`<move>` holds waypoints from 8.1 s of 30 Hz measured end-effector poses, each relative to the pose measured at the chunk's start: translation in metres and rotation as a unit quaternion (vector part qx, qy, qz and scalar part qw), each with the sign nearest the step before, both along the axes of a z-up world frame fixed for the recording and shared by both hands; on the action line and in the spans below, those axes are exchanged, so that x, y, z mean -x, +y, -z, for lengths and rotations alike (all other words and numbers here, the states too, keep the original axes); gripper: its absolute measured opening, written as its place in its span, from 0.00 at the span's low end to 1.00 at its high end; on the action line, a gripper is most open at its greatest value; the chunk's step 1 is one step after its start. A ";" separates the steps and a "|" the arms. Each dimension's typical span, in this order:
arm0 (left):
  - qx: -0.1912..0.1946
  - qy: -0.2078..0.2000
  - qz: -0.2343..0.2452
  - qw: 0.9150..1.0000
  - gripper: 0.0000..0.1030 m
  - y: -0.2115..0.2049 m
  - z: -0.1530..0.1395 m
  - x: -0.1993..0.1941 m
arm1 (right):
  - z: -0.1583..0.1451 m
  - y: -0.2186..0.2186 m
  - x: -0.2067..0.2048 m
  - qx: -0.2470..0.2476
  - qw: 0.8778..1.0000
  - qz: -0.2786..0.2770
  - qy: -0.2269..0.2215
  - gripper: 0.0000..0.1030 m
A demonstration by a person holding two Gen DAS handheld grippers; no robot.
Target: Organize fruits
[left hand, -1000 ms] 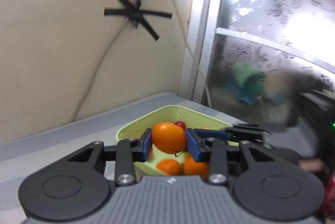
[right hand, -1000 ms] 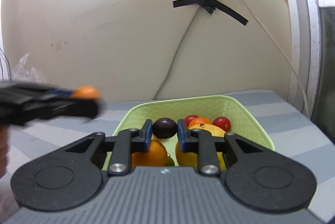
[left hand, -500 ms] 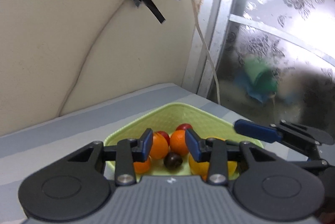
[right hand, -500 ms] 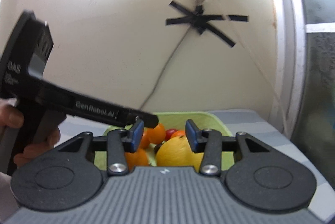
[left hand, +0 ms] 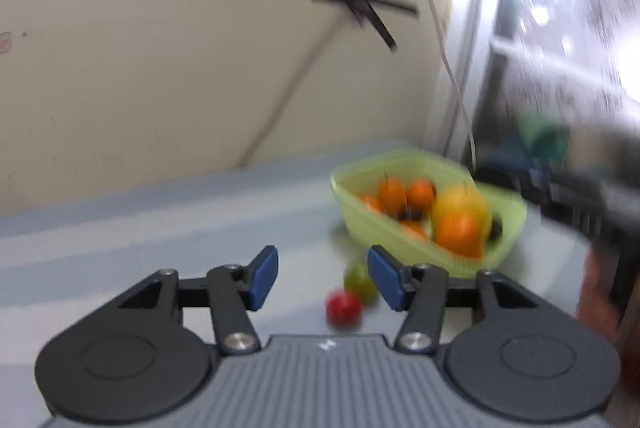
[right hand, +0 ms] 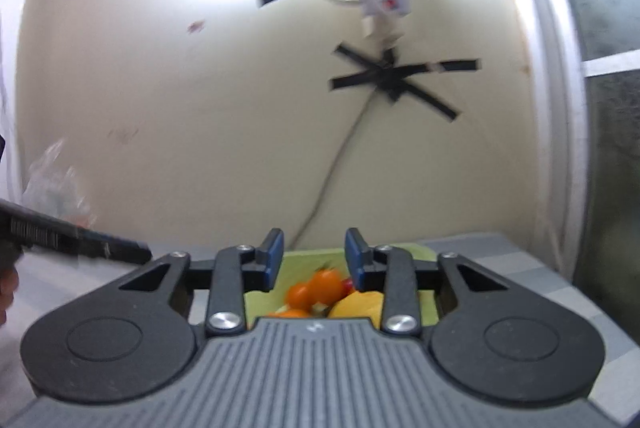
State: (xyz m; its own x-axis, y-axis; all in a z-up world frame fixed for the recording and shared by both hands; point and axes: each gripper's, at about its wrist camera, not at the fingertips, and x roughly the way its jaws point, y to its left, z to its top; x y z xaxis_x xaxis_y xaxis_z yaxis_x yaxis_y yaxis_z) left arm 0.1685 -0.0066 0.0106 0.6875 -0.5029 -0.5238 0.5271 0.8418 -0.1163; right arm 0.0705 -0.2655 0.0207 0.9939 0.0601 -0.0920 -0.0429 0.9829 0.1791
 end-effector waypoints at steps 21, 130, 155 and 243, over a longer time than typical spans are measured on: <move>-0.103 -0.013 0.108 0.989 0.26 -0.016 0.038 -0.005 | -0.023 0.134 -0.135 0.527 0.701 -0.363 0.314 0.27; 0.016 0.054 -0.004 0.998 0.39 -0.128 0.001 -0.073 | 0.022 -0.047 -0.047 -0.037 0.994 0.009 0.107 0.32; -0.017 0.028 -0.103 0.994 1.00 -0.074 0.005 0.143 | 0.054 0.038 0.146 -0.181 0.967 0.133 0.122 0.55; -0.142 0.062 -0.253 0.955 1.00 -0.056 0.032 0.149 | 0.057 0.015 0.110 -0.202 0.959 0.177 0.095 0.80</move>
State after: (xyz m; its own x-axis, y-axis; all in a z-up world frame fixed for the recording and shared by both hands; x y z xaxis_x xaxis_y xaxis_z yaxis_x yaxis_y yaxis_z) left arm 0.0190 -0.0627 -0.0211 0.7288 0.0518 -0.6828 0.0423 0.9918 0.1204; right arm -0.0397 -0.2509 -0.0363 0.9262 -0.2081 -0.3144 0.3514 0.7786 0.5200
